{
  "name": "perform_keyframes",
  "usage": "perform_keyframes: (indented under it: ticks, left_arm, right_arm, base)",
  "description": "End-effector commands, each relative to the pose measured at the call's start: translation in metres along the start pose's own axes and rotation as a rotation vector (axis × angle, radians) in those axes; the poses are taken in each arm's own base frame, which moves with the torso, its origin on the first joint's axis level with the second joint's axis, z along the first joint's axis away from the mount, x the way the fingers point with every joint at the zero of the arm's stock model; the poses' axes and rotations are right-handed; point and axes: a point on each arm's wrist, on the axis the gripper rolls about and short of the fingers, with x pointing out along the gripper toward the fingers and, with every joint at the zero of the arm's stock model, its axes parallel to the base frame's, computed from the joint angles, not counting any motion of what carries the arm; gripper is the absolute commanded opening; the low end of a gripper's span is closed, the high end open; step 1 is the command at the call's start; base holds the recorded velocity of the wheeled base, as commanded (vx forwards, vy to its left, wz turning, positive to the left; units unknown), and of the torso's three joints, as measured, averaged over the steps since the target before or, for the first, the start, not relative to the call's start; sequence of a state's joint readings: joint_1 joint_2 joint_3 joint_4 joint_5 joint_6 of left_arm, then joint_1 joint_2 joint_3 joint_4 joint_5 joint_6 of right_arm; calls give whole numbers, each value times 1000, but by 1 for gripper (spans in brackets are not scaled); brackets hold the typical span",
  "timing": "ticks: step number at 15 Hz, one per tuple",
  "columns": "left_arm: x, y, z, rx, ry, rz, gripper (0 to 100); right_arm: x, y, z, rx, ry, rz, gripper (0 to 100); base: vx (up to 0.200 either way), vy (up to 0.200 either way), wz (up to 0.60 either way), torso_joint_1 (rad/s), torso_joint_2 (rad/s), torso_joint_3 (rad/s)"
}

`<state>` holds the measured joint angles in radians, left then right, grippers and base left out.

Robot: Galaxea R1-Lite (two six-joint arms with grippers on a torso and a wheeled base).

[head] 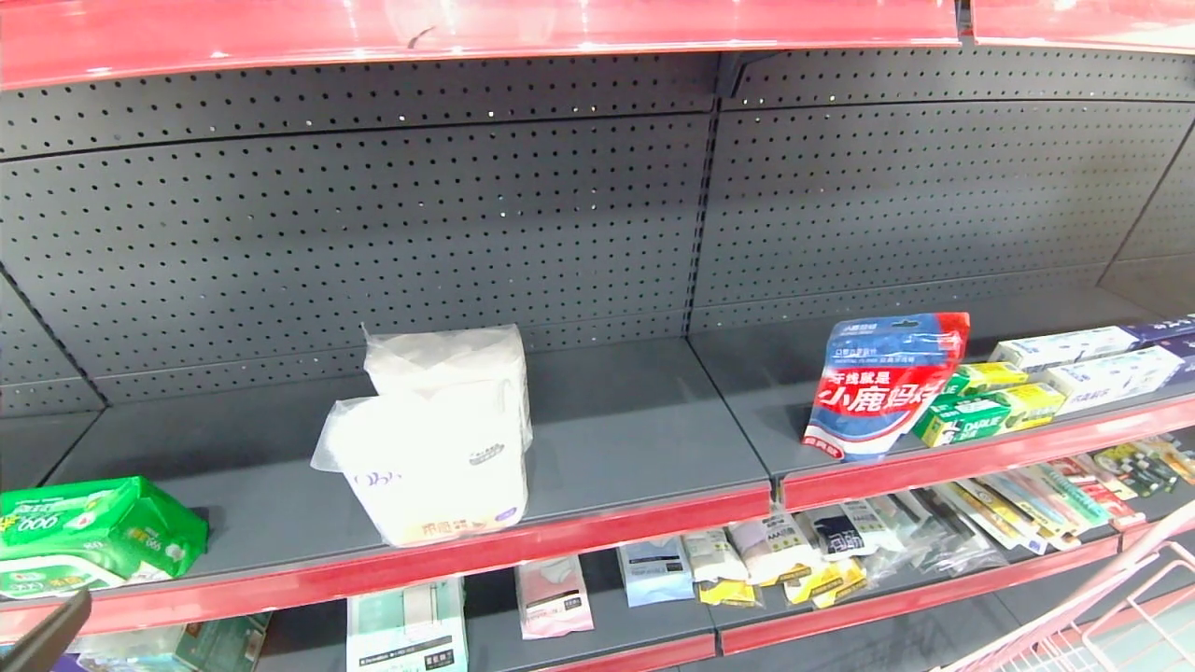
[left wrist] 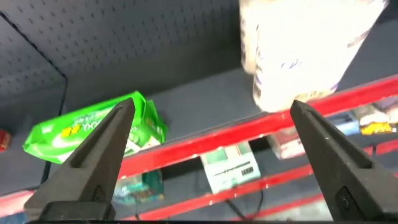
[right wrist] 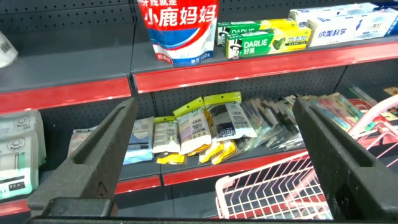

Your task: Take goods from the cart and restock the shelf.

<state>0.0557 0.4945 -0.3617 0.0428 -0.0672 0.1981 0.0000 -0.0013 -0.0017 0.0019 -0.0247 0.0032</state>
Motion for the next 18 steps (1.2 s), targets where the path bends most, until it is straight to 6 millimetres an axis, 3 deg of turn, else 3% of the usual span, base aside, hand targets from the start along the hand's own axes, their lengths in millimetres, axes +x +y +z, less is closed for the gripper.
perform_keyframes:
  ticks: [1,3,4,5,7,18]
  left_arm:
    - [-19,-6,-21,4,-76,7,100]
    - [-27,-13,-53,2,-109,5,100]
    - [-27,-13,-53,2,-109,5,100]
    - [-32,-16,-69,7,-154,14,100]
    - [-21,-20,-93,-31,-167,20,100]
    - [-20,-21,-97,-21,-148,12,100]
  right_arm:
    - [0,0,0,0,1,0,100]
    - [0,0,0,0,1,0,100]
    - [0,0,0,0,1,0,100]
    - [0,0,0,0,1,0,100]
    - [0,0,0,-2,3,0,100]
    - [0,0,0,-3,3,3,100]
  base:
    - [0,0,0,0,0,0]
    - [0,0,0,0,0,0]
    - [0,0,0,0,0,0]
    - [0,0,0,0,0,0]
    - [0,0,0,0,0,0]
    - [0,0,55,0,0,0]
